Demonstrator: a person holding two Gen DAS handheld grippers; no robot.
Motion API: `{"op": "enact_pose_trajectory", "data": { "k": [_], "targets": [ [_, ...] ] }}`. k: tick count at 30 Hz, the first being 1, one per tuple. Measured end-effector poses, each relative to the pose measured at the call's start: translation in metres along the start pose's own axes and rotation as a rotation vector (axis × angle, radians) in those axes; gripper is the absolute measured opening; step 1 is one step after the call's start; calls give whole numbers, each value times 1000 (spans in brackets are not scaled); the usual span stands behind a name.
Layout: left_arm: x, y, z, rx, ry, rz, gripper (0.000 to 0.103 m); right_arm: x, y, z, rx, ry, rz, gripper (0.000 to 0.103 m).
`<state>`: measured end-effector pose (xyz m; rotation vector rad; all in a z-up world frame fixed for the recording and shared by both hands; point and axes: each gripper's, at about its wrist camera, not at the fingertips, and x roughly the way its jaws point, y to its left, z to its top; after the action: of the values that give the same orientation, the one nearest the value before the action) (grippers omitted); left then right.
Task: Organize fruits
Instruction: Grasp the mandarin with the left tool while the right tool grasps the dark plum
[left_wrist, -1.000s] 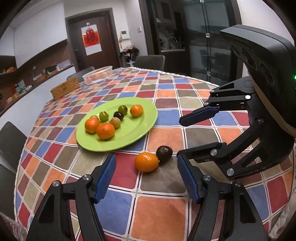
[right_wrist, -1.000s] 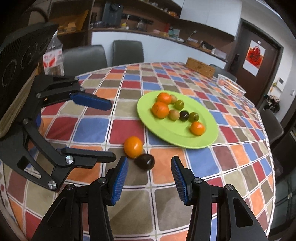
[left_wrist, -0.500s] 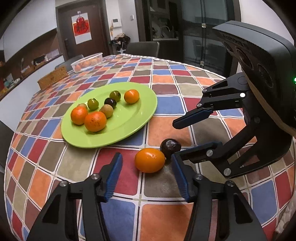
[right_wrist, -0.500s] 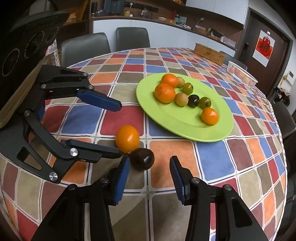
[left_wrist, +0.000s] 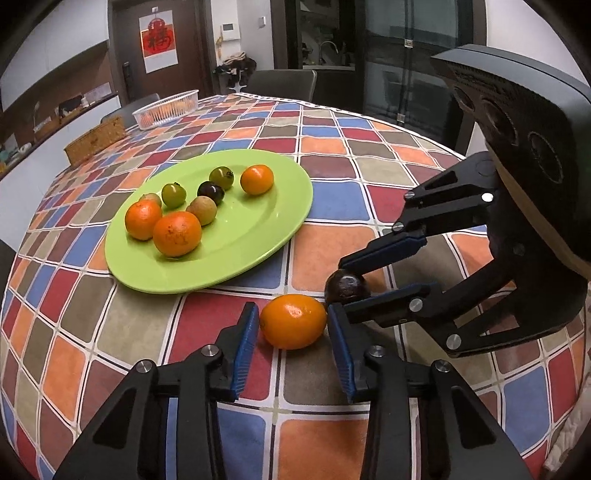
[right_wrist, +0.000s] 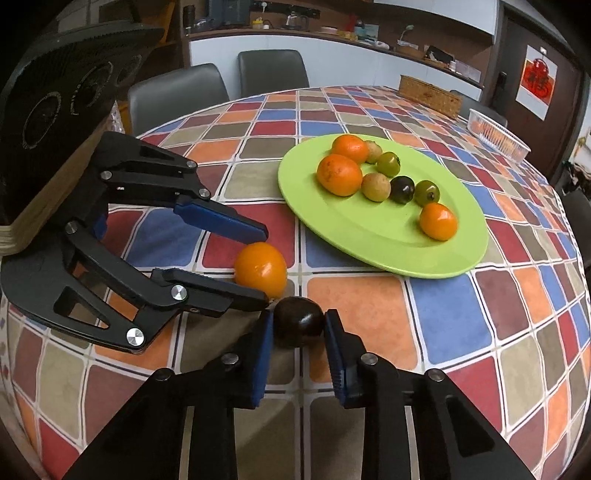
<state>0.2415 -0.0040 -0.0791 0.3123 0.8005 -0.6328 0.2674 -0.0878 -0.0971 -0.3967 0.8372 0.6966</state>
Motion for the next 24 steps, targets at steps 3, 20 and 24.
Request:
{"op": "enact_pose_trajectory", "data": {
  "k": [3, 20, 24],
  "targets": [
    [0, 0, 1, -24, 4, 3, 37, -3, -3, -3, 30, -6, -14, 28],
    [-29, -13, 11, -159, -69, 82, 37, -43, -18, -5, 173, -119, -77, 29],
    [-40, -16, 16, -170, -98, 112, 37, -55, -18, -3, 180, -149, -91, 28]
  ]
}}
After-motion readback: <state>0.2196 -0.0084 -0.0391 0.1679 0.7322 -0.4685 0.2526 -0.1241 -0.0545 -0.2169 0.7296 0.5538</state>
